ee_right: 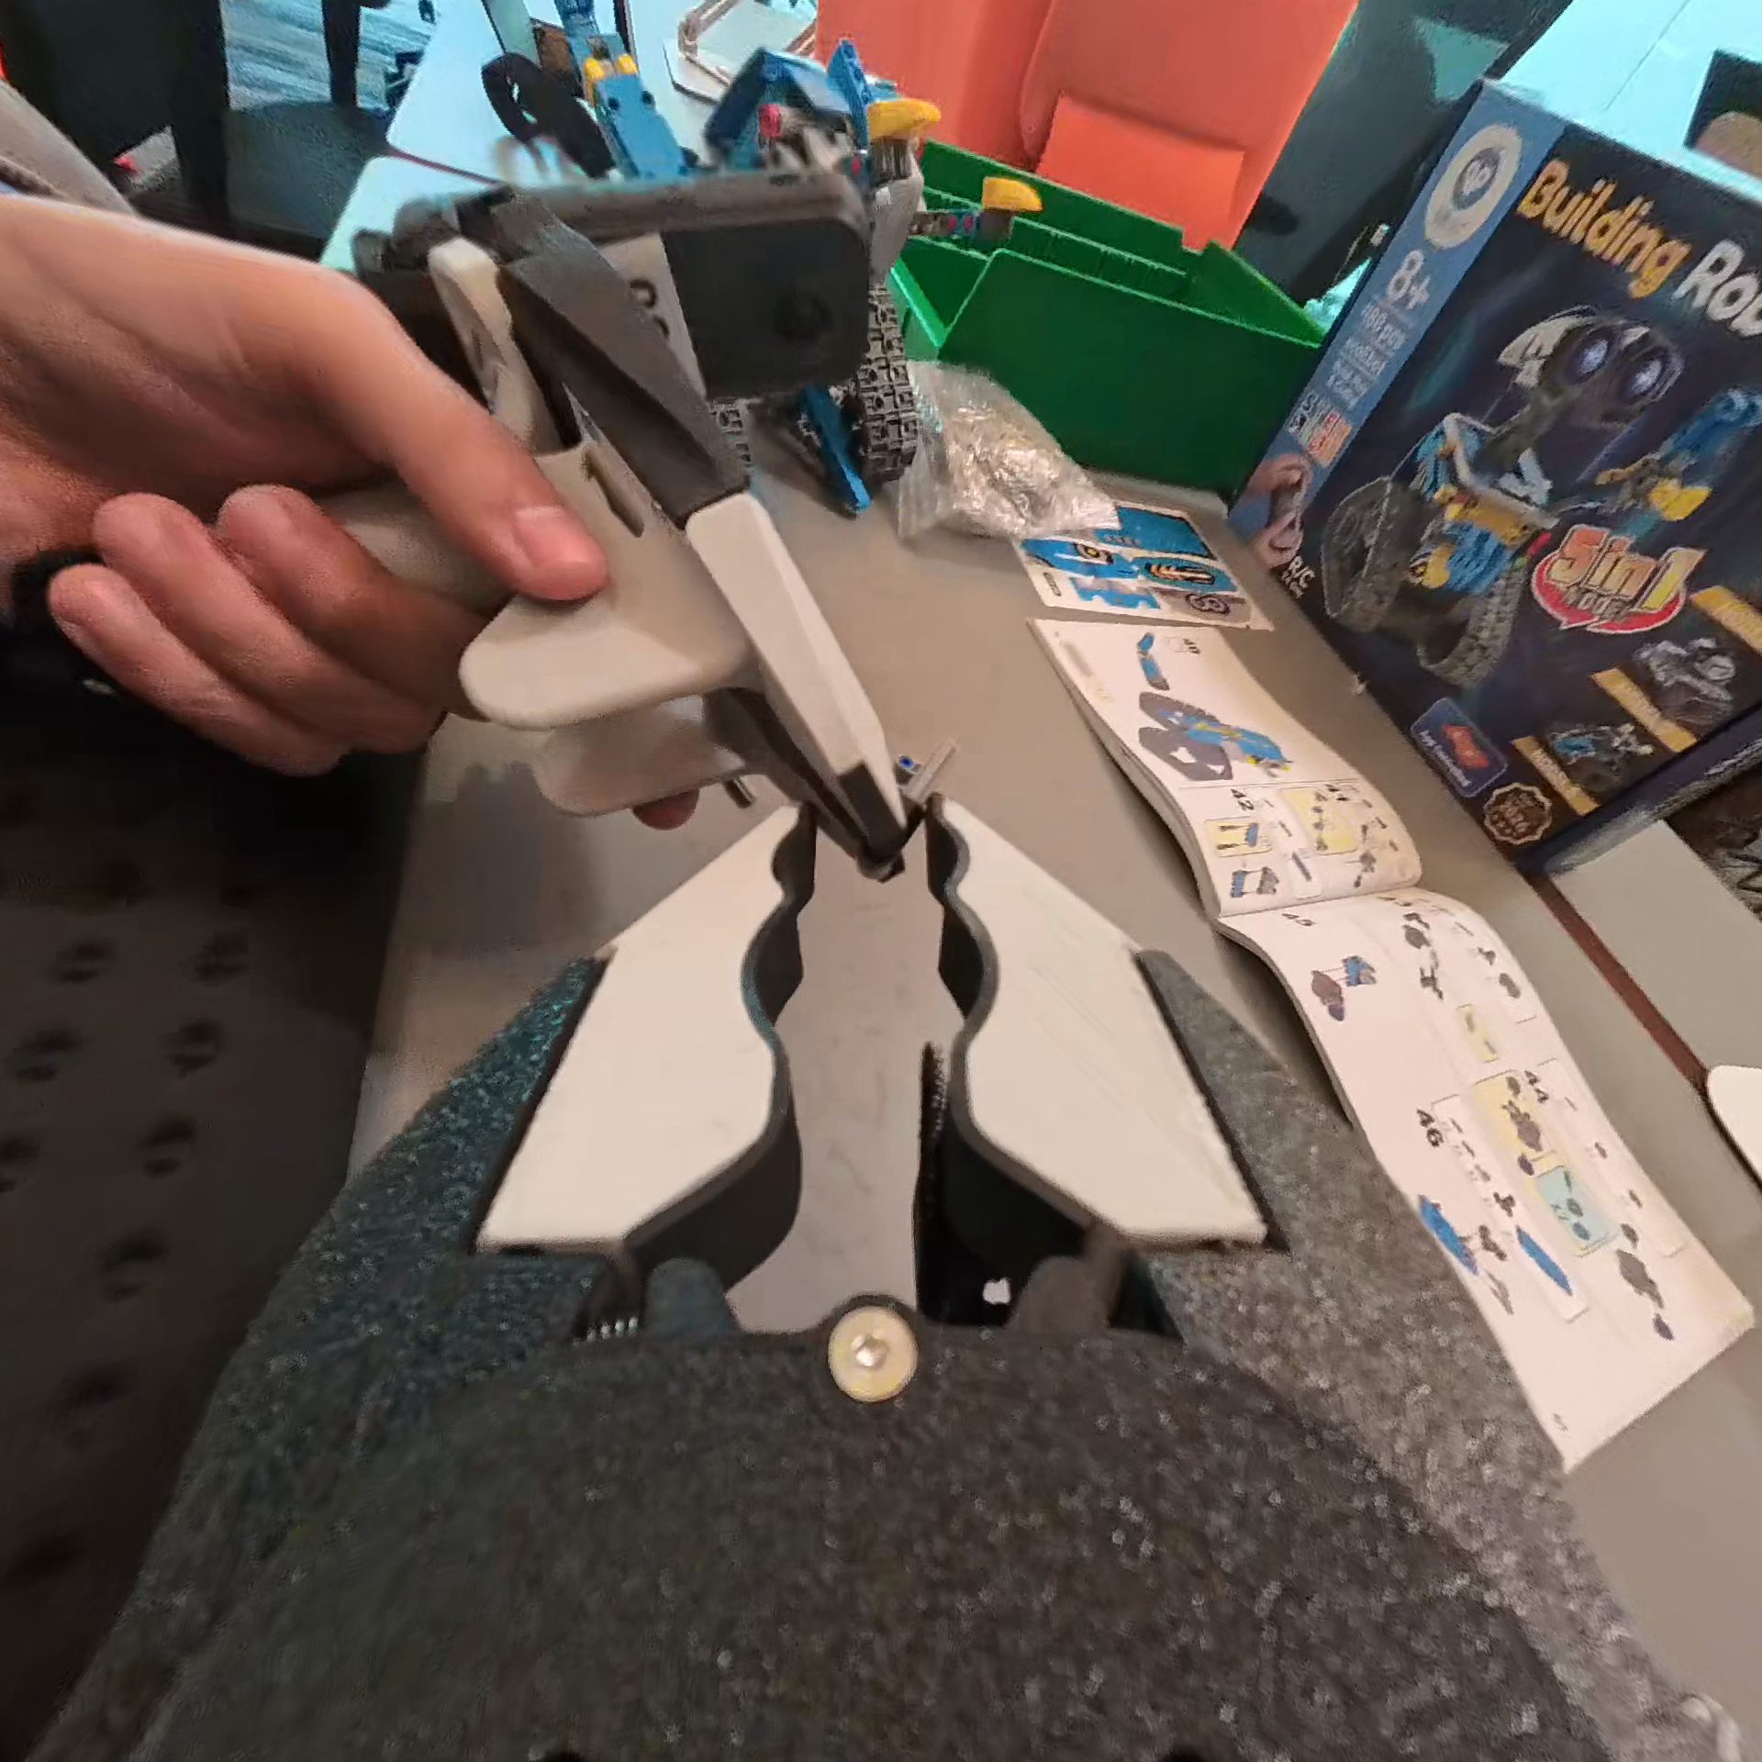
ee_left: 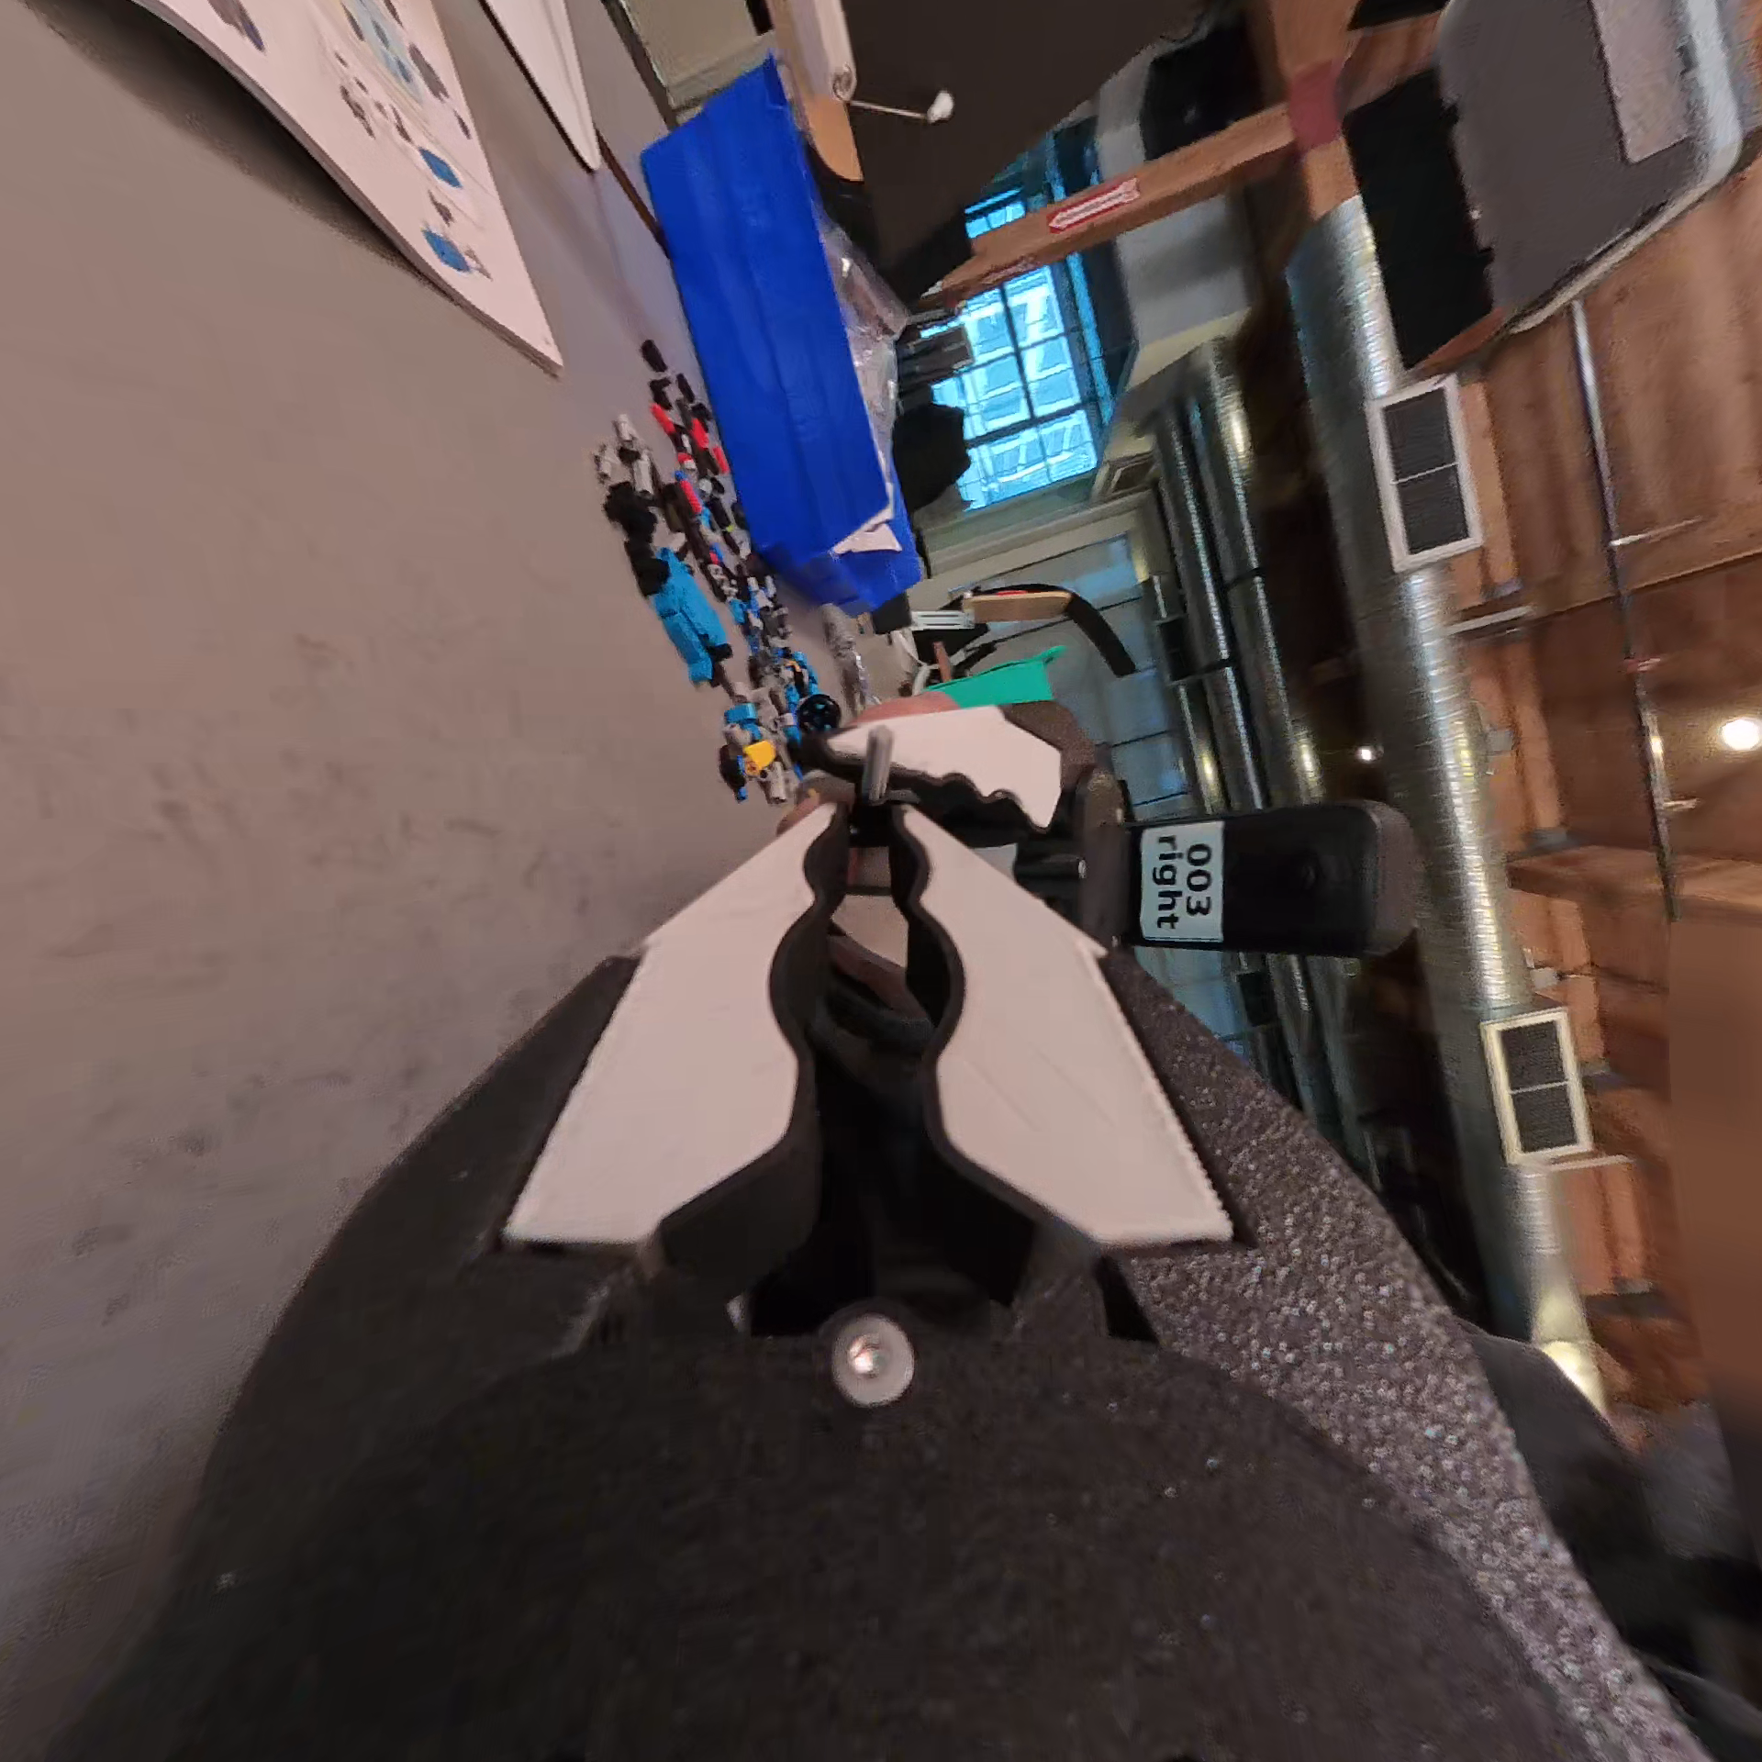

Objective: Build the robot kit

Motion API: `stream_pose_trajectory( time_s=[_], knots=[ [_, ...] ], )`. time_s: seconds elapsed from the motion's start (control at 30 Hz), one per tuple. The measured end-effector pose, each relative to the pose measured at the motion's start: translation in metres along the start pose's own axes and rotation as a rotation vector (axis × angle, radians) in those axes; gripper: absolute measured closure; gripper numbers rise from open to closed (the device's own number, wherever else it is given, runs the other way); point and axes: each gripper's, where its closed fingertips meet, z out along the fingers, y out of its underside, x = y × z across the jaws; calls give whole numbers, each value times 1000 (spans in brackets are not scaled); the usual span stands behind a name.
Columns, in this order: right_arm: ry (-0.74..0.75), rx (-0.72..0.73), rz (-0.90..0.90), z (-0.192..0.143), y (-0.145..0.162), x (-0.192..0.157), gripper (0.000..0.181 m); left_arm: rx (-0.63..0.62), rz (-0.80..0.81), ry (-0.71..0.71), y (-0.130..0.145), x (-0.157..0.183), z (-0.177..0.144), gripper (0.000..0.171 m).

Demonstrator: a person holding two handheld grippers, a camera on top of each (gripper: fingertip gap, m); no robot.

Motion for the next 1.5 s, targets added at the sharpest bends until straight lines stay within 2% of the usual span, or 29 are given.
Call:
stream_pose_trajectory(
  time_s=[0.1,0.2,0.37,0.47,0.53,0.57,0.6,0.67,0.8,0.97,1.03,1.1,1.2,1.33,1.47,1.5],
  knots=[
    [8,27,-15,-6,-3,4,162,19,-13,28,-5,2,-1,165],
    [52,151,3,-19,-23,13,169,59,-101,107,-16,4,-7,165],
    [50,125,-3,-12,-19,10,161,61,-214,215,-12,10,-3,165],
    [52,123,-7,-11,-19,11,172,65,-276,278,-13,13,-4,165],
    [27,135,22,-15,-22,11,174,32,-238,287,-15,16,-5,163],
    [33,137,52,-16,-22,15,174,24,-192,279,-23,18,-9,151],
    [44,136,75,-17,-20,21,174,30,-122,262,-34,19,-17,138],
    [21,111,136,-18,-12,26,174,50,98,124,-59,8,-33,138],
    [-53,20,237,-10,8,26,174,-121,635,-457,-68,-63,-48,136],
    [-63,-61,194,-3,22,19,174,-256,978,-678,-53,-82,-43,134],
    [-49,-74,184,-3,24,21,174,-311,1036,-768,-56,-93,-51,134],
    [-37,-80,178,-5,25,23,174,-361,981,-751,-50,-99,-55,131],
    [-25,-72,195,-7,25,28,174,-330,896,-714,-53,-100,-58,131],
    [-31,-59,225,-9,25,31,174,-358,917,-751,-54,-107,-61,132],
    [-35,-68,224,-7,27,30,174,-410,936,-779,-46,-122,-58,140],
    [-38,-71,224,-7,27,30,174,-396,963,-783,-49,-121,-57,148]
  ],
)
